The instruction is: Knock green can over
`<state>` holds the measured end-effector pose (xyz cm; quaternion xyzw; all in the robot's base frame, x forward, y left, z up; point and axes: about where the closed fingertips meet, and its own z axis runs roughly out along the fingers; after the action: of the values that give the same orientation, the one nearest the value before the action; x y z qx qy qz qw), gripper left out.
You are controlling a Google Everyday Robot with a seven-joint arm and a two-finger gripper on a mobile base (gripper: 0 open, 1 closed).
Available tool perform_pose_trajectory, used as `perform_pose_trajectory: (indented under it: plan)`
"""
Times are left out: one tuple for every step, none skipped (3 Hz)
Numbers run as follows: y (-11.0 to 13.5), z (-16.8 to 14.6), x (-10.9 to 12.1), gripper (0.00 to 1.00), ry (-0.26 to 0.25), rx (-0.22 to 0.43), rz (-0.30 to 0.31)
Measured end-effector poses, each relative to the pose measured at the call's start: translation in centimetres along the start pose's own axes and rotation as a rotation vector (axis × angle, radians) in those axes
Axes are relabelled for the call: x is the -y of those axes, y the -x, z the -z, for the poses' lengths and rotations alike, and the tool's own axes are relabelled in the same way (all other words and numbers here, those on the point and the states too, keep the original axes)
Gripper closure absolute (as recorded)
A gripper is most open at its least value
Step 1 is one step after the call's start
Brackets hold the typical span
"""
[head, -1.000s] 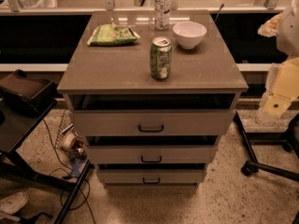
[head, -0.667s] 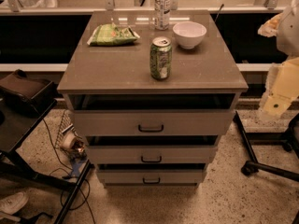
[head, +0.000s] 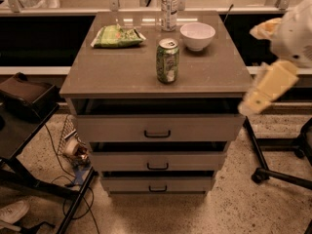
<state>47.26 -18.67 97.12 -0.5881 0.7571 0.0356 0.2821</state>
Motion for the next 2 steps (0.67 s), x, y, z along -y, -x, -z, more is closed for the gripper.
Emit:
perform_pose_trajectory:
  plan:
    - [5.5, -4.6, 5.6, 0.0, -0.057, 0.33, -0.061]
    - [8.7, -6.8, 10.4, 0.0, -0.125, 0.52, -0.107]
